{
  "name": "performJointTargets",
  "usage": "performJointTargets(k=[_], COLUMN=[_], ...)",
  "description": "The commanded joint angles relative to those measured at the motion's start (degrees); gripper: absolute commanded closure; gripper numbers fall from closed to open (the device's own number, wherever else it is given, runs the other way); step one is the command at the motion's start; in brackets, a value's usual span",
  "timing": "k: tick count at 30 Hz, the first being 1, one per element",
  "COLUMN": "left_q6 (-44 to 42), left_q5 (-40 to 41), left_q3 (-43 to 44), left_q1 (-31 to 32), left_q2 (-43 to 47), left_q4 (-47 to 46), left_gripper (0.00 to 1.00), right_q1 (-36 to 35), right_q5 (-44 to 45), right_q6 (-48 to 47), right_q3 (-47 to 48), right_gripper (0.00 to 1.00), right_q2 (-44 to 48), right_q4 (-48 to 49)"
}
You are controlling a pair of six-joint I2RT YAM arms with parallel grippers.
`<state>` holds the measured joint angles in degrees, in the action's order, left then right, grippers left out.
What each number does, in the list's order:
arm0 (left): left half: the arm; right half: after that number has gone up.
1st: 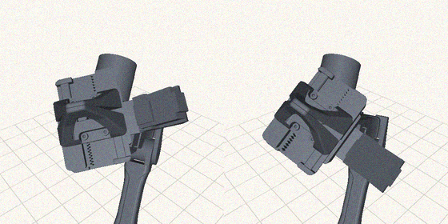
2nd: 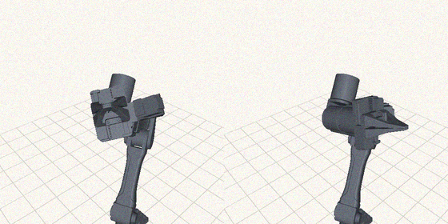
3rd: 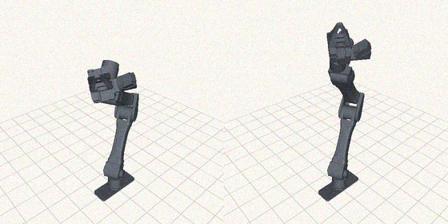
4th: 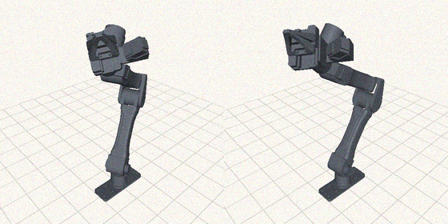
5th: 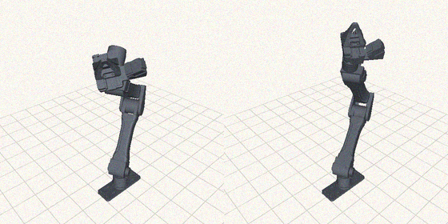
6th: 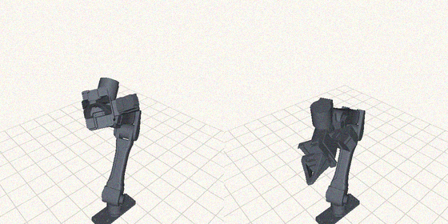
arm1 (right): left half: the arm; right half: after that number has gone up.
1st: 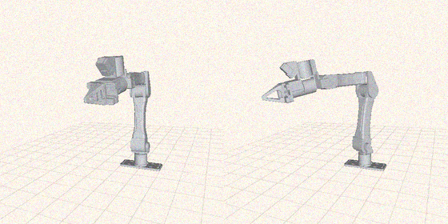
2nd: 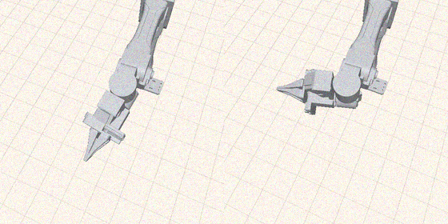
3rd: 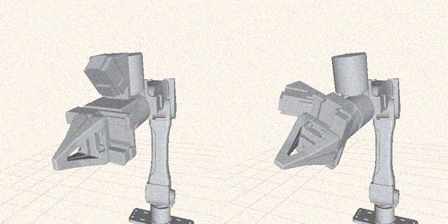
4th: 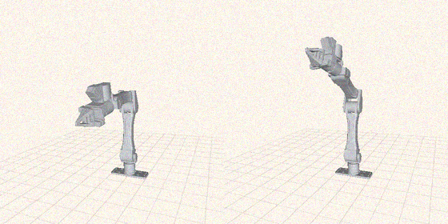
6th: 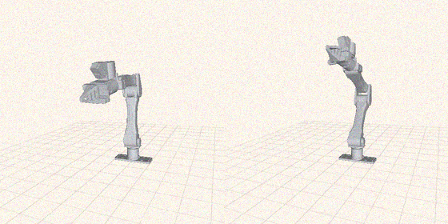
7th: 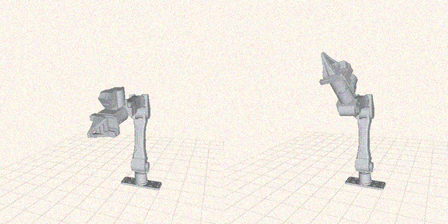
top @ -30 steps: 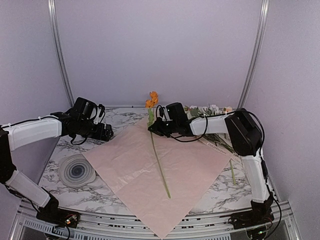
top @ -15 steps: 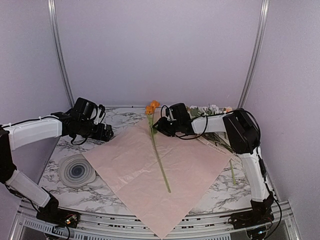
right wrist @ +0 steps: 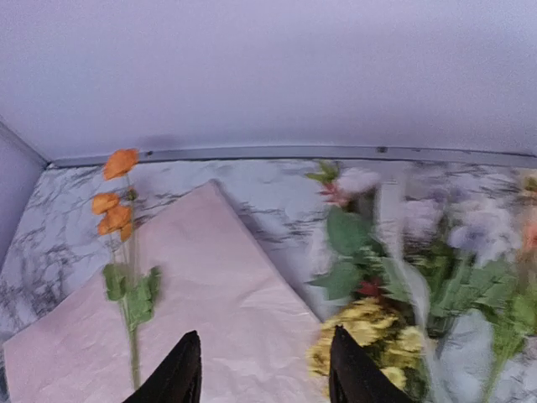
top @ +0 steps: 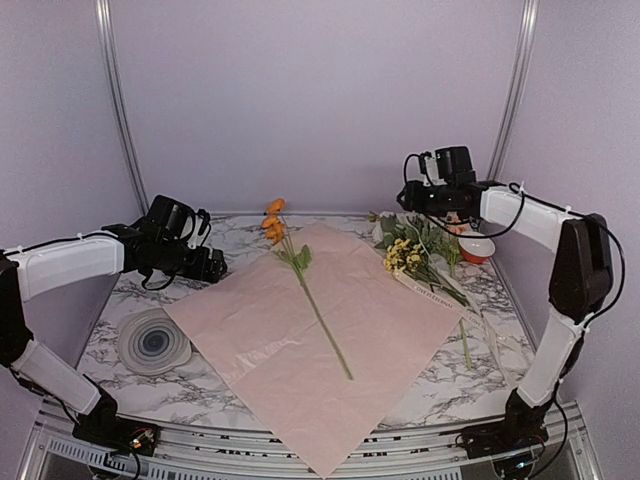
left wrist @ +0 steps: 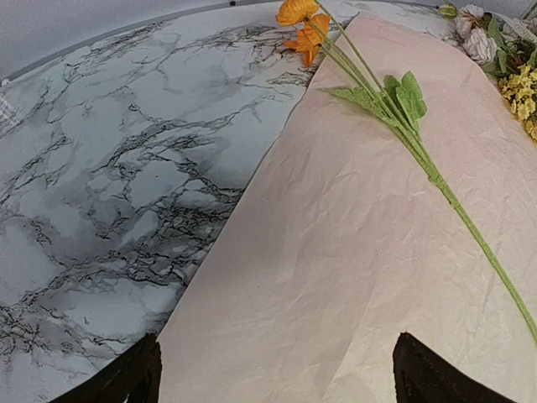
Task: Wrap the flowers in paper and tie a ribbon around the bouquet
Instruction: Place the fake flower on the flattened wrapping paper, then pick up the fake flower from the corner of the board.
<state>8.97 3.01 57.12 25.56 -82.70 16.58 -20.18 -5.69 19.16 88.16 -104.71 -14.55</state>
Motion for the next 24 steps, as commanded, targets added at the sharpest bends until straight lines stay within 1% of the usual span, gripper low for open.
performJointTargets(k=[1, 4, 7, 10, 12, 16, 20, 23, 24], left_q6=[-0.34, -0.4, -0.6, -0.62, -0.58, -0.62, -0.58, -0.7, -0.79], left_q5=[0.32, 0.27, 0.54, 0.87, 0.57, 0.32, 0.32, 0.38, 0.34], left_q3=[-0.04, 0.08, 0.1, 0.13, 0.22, 0.51, 0.69, 0.54, 0.49], left_q1=[0.22, 0.22, 0.27, 0.33, 0.43, 0.41, 0.55, 0.71, 0.89], left_q2=[-0.95, -1.38, -1.52, -1.84, -2.09, -2.87, -3.04, -2.39, -2.24], left_q4=[0.08, 0.15, 0.26, 0.3, 0.38, 0.45, 0.82, 0.95, 0.98], left_gripper=[0.03, 0.03, 0.03, 0.03, 0.03, 0.03, 0.03, 0.03, 0.03], right_q1=[9.01, 12.77, 15.13, 17.31, 17.52, 17.63, 17.71, 17.94, 18.11], right_q5=[12.83, 14.44, 15.9, 14.71, 15.49, 13.48, 13.26, 12.51, 12.87], right_q6=[-8.5, -9.66, -10.56, -10.44, -10.57, -10.43, -10.1, -10.55, -10.62], right_q3=[-4.27, -3.48, -1.74, -1.69, -2.46, -1.82, -2.67, -4.0, -5.0], right_gripper=[0.43, 0.37, 0.37, 0.44, 0.47, 0.55, 0.64, 0.67, 0.71], right_q2=[-1.32, -3.73, -7.26, -10.16, -11.98, -16.13, -17.36, -16.88, -16.29], right_q4=[-12.23, -13.36, -15.12, -14.96, -13.66, -13.57, -12.11, -10.84, -9.8])
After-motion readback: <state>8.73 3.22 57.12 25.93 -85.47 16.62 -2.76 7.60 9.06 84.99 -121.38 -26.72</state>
